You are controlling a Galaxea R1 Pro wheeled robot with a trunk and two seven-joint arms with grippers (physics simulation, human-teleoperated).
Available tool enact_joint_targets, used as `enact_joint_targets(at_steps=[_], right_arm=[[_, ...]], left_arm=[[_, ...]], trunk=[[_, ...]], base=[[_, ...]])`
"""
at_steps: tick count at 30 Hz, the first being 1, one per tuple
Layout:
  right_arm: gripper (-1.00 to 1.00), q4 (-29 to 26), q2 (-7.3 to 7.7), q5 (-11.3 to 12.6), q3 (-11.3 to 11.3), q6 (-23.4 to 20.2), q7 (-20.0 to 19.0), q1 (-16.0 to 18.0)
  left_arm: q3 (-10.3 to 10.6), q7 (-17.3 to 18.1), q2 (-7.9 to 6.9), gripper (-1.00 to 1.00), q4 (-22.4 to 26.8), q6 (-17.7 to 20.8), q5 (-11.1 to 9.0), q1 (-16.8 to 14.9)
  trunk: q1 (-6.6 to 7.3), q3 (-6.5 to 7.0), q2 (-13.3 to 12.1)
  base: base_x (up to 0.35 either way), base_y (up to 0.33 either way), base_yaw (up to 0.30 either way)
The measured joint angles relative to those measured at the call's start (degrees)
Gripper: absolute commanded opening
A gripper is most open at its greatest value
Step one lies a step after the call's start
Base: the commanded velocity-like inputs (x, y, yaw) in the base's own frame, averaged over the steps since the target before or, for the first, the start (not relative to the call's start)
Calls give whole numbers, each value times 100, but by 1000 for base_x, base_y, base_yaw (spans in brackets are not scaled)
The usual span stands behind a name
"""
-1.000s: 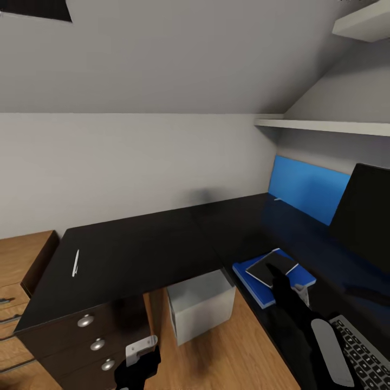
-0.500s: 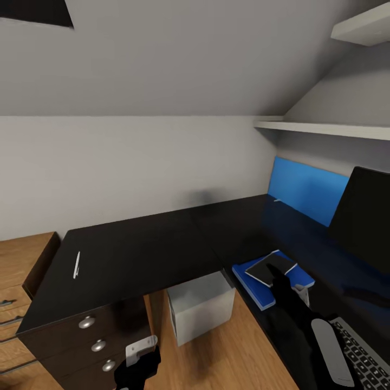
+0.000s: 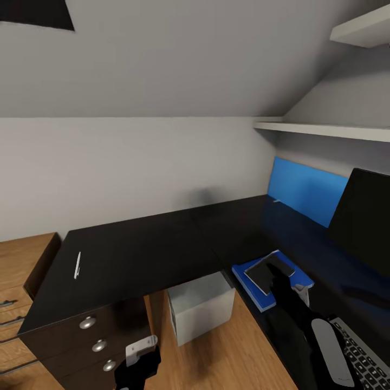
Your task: In the bedroom, organize the workspace by keeping the computer under the desk, ensuring the monitor is on the desk, placing the keyboard on the desk next to the monitor, placing the mouse on the desk next to the keyboard, moving the folder from the swivel chair onto the desk next to the mouse, stacking the notebook on top of the folder with the pen on top of the notebook, and positioning the swivel chair next to the desk.
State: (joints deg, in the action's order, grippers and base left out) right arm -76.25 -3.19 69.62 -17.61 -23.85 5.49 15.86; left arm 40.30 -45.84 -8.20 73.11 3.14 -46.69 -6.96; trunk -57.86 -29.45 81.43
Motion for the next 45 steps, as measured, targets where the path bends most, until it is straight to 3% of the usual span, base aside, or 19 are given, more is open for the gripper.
enact_joint_targets(at_steps=[8,19,22,25,27,32,35,36,37,39,41,45], right_arm=[[100,-1,0,0,0,0,0,0],[100,-3,-15,-58,57,9,0,0],[100,-45,-30,-450,336,49,41,0],[100,-59,-65,-1034,616,231,275,0],[100,-61,-93,-1222,785,295,396,1],[100,-66,-123,-1884,1664,491,1074,1],[100,-76,-135,-2275,2158,849,1753,1],[100,-78,-136,-2361,2339,994,2005,1],[100,-80,-135,-2466,2736,1245,2519,0],[100,-82,-116,-2532,3108,1418,3000,0],[100,-82,-101,-2557,3306,1501,3222,0],[100,-82,-99,-2679,3426,1614,3281,0]], left_arm=[[0,0,0,100,0,-2,-2,0],[8,0,3,100,-4,6,-19,0],[8,0,2,100,-14,6,-24,0],[8,-2,0,100,-22,11,-31,0],[8,-9,4,100,-69,13,-33,0],[-5,-14,52,100,-317,14,-21,0],[-9,-16,104,100,-368,8,-18,0],[-10,-16,111,100,-375,7,-18,0],[-10,-17,118,100,-387,6,-18,0],[-11,-17,121,100,-395,6,-17,0],[-11,-17,122,100,-398,6,-17,0],[-11,-17,123,100,-397,5,-17,0]], trunk=[[1,0,0],[242,197,-440],[308,251,-560],[374,305,-680],[418,341,-761],[528,431,-961],[594,484,-1082],[616,502,-1122],[638,520,-1162],[682,556,-1242],[726,592,-1323],[814,664,-1483]], base=[[-125,0,0],[-3,0,0],[0,0,0],[0,0,0],[0,0,0],[0,0,0],[0,0,0],[0,0,0],[0,0,0],[0,0,0],[0,0,0],[0,0,0]])
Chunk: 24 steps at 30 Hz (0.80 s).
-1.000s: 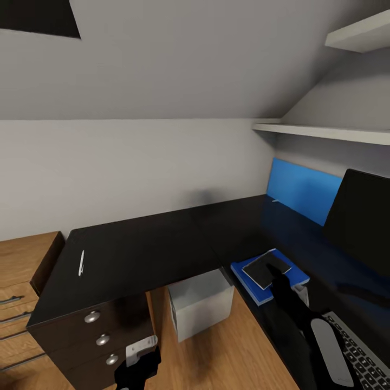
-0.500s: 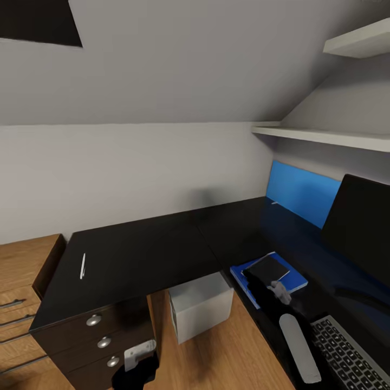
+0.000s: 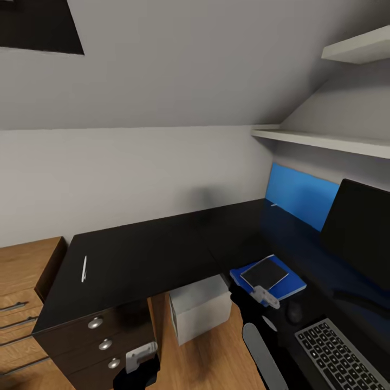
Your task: In the bedroom, organize the workspace by keeping the computer under the desk, ensuring the monitor is on the desk, placing the keyboard on the desk next to the monitor, placing the mouse on the desk next to the keyboard, moving the folder from the swivel chair onto the desk next to the mouse, stacking the notebook on top of the folder with the pen on top of the notebook, and positioning the swivel chair next to the desk.
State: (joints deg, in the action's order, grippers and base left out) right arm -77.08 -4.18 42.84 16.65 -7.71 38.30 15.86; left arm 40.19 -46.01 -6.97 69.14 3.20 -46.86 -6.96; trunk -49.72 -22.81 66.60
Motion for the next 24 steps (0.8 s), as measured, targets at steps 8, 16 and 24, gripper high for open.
enact_joint_targets(at_steps=[8,16,24], right_arm=[[100,0,-24,-972,132,61,37,0],[100,-4,-14,-1032,479,-884,33,11],[100,-414,-38,-1045,507,-2564,48,33]], left_arm=[[0,0,0,100,-7,0,0,0],[0,3,0,100,-5,0,3,0],[0,0,0,100,-2,0,8,0]], trunk=[[176,144,-321],[352,288,-642],[462,378,-844]], base=[[0,0,0],[0,0,0],[0,0,0]])
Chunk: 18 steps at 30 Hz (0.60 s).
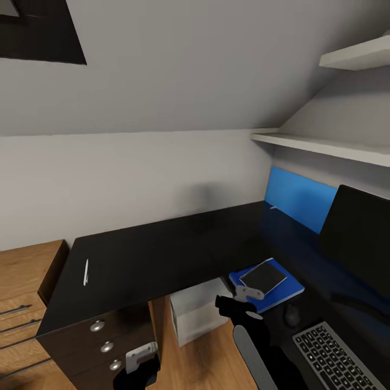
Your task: In the bedroom, organize the workspace by keeping the computer under the desk, ensuring the monitor is on the desk, placing the keyboard on the desk next to the monitor, placing the mouse on the desk next to the keyboard, moving the folder from the swivel chair onto the desk next to the mouse, stacking the notebook on top of the folder with the pen on top of the notebook, and positioning the swivel chair next to the desk.
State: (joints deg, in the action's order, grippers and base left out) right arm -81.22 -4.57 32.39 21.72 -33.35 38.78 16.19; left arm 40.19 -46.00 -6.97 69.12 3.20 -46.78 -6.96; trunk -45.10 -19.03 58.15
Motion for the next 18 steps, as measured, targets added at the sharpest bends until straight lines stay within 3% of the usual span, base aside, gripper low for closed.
enact_joint_targets(at_steps=[9,18], right_arm=[[100,-301,22,13,12,-39,11,1],[100,-299,21,-48,276,-19,28,2]], left_arm=[[8,1,0,100,-3,0,0,0],[18,0,0,100,4,-7,13,2]], trunk=[[0,-2,0],[0,-30,0]], base=[[0,0,15],[0,0,225]])
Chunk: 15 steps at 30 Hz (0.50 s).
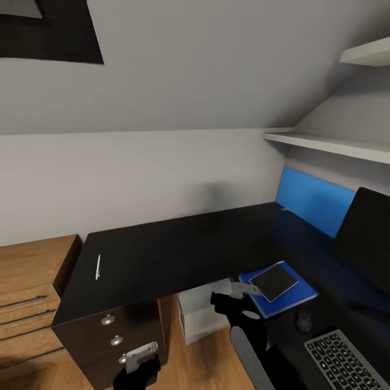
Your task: In the bedroom, organize the workspace by keeping the computer under the desk, ensuring the monitor is on the desk, placing the keyboard on the desk next to the monitor, placing the mouse on the desk next to the keyboard, moving the folder from the swivel chair onto the desk next to the mouse, stacking the notebook on top of the folder with the pen on top of the notebook, and positioning the swivel chair next to the desk.
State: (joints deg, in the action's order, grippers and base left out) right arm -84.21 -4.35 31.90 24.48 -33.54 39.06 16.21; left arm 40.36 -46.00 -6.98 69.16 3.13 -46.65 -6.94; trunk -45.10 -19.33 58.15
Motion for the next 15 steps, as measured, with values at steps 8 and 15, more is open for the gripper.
enact_joint_targets(at_steps=[8,15], right_arm=[[100,9,3,-4,40,0,-3,0],[100,9,20,-3,50,1,-5,0]], left_arm=[[-2,0,0,100,-1,-15,-3,0],[-3,6,1,100,1,-19,5,0]], trunk=[[0,-28,0],[0,-52,0]], base=[[0,0,258],[0,94,259]])
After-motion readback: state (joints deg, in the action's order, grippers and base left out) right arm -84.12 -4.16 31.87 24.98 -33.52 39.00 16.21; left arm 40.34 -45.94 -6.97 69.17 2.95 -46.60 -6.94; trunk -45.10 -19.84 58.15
